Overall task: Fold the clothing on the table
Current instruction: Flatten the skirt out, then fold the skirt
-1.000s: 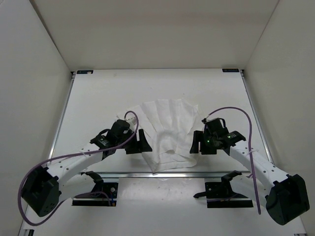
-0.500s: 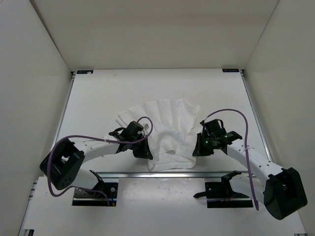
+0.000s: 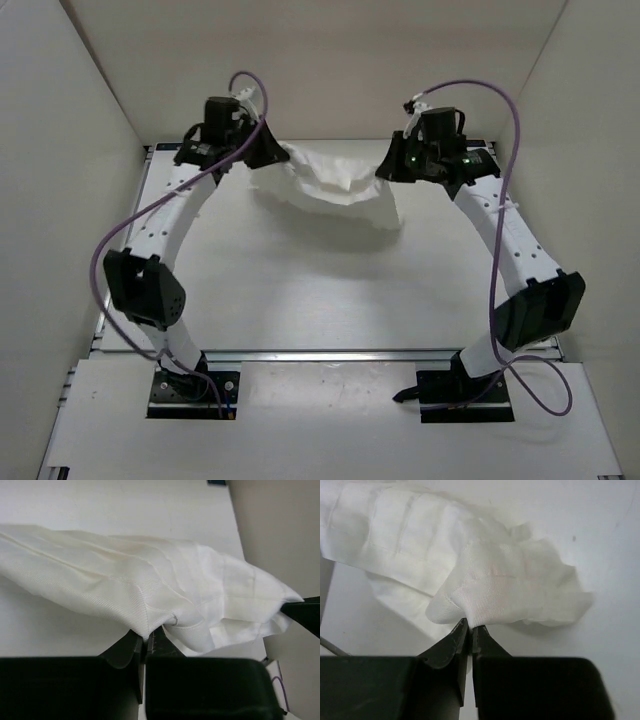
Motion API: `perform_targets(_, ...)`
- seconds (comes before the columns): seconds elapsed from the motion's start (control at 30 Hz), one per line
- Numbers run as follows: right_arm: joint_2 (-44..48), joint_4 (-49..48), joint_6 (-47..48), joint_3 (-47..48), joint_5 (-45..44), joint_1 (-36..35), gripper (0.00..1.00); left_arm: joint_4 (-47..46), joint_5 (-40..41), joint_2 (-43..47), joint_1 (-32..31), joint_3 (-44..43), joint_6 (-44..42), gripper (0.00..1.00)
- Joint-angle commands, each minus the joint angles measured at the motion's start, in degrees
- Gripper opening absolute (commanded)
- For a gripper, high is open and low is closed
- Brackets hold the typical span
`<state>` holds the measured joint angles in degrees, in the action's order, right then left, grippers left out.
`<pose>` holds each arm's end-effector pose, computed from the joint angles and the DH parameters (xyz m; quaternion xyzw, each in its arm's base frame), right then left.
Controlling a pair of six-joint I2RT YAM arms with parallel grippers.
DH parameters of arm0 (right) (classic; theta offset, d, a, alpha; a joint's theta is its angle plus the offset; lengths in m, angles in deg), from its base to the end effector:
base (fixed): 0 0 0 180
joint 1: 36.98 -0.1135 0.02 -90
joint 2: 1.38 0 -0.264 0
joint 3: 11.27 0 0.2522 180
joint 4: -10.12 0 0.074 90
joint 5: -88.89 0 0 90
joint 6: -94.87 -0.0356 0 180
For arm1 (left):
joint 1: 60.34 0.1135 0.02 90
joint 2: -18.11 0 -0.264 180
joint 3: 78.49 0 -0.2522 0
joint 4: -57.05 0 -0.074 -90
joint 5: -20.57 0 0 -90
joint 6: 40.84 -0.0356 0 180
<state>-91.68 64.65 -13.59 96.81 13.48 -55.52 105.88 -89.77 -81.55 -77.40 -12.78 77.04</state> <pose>0.3275 0.1193 0.3896 -0.0575 0.8867 0.2487 0.3855 0.3760 -0.1283 0.3771 0.0002 0.8738 -0.3202 0.3660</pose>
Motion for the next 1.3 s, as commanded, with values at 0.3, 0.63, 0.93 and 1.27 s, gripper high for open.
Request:
perform_targets(0.3, 13.6, -9.7, 0.9, -40.4, 9.5, 5.9, 0.08, -7.9, -3.0, 23.9, 1.0, 51.4, 1.3, 0.10)
perform_targets(0.63, 18.1, -14.2, -2.8, -51.4, 5.6, 4.0, 0.52, -12.9, 0.0, 27.4, -5.6, 66.0, 6.3, 0.80)
perform_targets(0.93, 15.2, -19.6, -5.9, -55.5, 3.1, 3.5, 0.51, -18.8, 7.3, 26.7, -7.0, 70.9, 10.3, 0.68)
perform_targets(1.27, 9.0, -24.1, -7.5, -57.3, 0.8, 2.2, 0.49, -25.1, 9.5, 20.4, -8.8, 69.2, 13.5, 0.60)
